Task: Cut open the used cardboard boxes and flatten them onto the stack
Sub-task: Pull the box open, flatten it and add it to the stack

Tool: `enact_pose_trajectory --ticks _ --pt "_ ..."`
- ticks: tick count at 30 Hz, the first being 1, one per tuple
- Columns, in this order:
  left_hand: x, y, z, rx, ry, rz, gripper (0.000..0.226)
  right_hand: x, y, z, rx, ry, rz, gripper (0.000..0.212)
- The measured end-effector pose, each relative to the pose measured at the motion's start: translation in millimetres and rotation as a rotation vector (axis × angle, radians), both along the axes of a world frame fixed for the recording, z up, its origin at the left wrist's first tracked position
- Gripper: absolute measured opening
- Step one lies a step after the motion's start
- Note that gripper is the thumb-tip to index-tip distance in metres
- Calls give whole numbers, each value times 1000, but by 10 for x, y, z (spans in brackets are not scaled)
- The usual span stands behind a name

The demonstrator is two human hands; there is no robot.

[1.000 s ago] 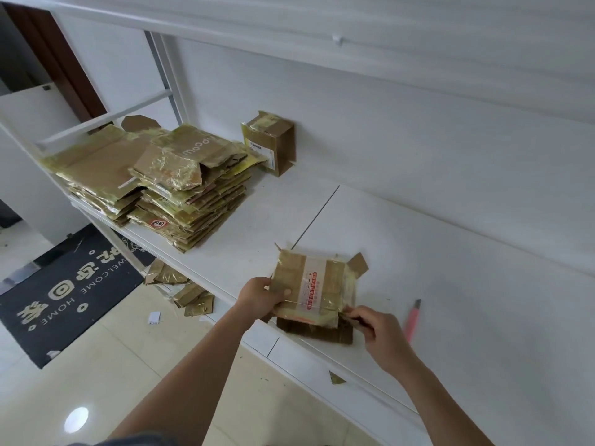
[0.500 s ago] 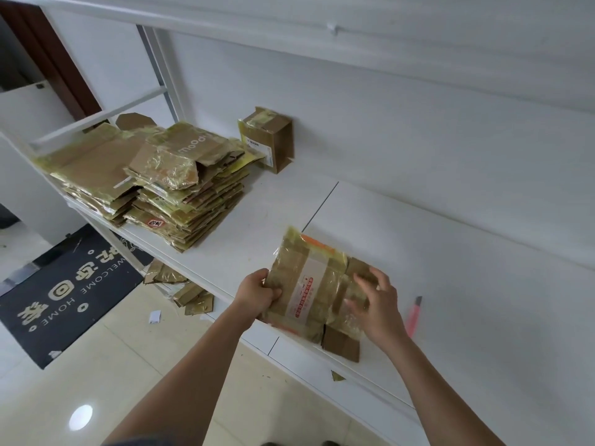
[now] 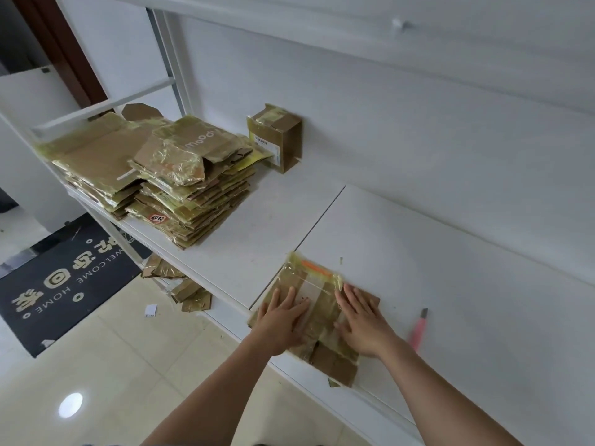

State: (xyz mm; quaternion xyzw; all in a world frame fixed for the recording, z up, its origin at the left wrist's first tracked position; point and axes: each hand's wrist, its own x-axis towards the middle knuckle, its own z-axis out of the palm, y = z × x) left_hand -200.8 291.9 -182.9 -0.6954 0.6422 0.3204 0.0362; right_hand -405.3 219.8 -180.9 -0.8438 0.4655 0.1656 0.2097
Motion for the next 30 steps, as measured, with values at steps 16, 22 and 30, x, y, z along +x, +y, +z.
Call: enact_pose_trajectory --ticks 16,22,30 --pt "156 -202 109 -350 -171 283 60 12 223 4 -177 -222 -229 61" --pt "-81 -59 -60 -159 -5 116 73 -41 177 -125 -76 -381 -99 50" --pt "-152 -2 -204 -151 -181 61 93 21 194 -233 -135 35 14 75"
